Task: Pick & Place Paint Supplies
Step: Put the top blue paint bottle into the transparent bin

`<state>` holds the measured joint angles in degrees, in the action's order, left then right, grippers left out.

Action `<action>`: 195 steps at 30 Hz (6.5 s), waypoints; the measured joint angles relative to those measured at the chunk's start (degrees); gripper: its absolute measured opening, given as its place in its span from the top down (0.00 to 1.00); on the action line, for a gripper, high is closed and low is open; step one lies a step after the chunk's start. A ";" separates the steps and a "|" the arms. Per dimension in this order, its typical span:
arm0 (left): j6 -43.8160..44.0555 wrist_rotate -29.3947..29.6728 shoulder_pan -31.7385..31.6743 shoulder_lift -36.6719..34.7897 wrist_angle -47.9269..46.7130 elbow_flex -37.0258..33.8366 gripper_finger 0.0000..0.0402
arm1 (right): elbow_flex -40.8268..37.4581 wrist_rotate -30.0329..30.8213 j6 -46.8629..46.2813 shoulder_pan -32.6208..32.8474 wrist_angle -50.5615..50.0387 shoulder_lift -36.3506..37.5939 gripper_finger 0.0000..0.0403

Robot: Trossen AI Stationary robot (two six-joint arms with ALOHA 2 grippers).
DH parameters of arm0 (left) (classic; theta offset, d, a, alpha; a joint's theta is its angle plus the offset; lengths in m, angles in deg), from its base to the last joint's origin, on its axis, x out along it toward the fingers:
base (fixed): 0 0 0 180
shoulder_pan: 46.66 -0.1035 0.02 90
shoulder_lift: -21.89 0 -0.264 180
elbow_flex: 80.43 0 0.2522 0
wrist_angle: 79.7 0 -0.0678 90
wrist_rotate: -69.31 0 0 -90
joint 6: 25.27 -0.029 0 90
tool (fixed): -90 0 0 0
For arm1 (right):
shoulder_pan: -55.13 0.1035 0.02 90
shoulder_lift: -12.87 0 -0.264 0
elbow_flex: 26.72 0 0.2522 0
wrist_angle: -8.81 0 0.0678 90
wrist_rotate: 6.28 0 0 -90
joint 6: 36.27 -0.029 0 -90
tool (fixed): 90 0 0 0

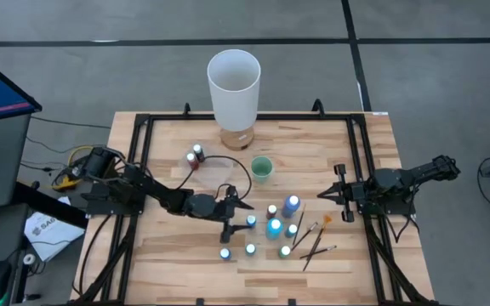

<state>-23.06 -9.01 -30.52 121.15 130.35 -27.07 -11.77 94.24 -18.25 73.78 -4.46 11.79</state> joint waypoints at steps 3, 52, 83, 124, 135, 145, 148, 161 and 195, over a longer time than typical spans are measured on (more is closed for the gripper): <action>-0.01 -0.58 -0.17 0.37 -0.23 0.00 0.33 | 0.01 0.00 -0.02 0.00 0.00 0.02 1.00; 1.69 -2.16 -1.11 1.01 -6.49 -0.02 0.45 | 0.01 0.00 -0.01 0.01 0.00 0.00 1.00; 1.49 -2.64 -1.51 0.98 -5.01 0.00 0.39 | 0.00 0.00 -0.01 0.01 0.00 0.00 1.00; 2.26 -2.46 -2.78 0.98 -5.29 0.00 0.48 | 0.02 0.00 -0.02 0.02 0.00 0.00 1.00; 1.70 -2.38 -3.02 0.98 -4.15 0.00 0.34 | 0.01 0.00 -0.01 0.01 -0.01 0.00 1.00; 1.66 -5.63 -3.06 0.98 -2.86 0.02 0.36 | 0.01 0.00 -0.01 0.01 -0.01 0.01 1.00; 2.11 -5.63 -3.06 0.98 -2.69 0.02 0.36 | 0.00 0.00 -0.02 0.02 0.00 0.02 1.00; 2.59 -7.03 -3.06 0.98 -2.10 0.04 0.36 | 0.02 0.00 0.00 0.00 0.00 0.02 1.00; 2.76 -7.13 -3.06 7.72 0.55 1.95 0.68 | 0.02 0.00 -0.02 0.00 0.00 0.00 1.00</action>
<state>-20.30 -16.14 -33.58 128.87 130.90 -25.13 -11.75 94.24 -18.27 73.78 -4.46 11.79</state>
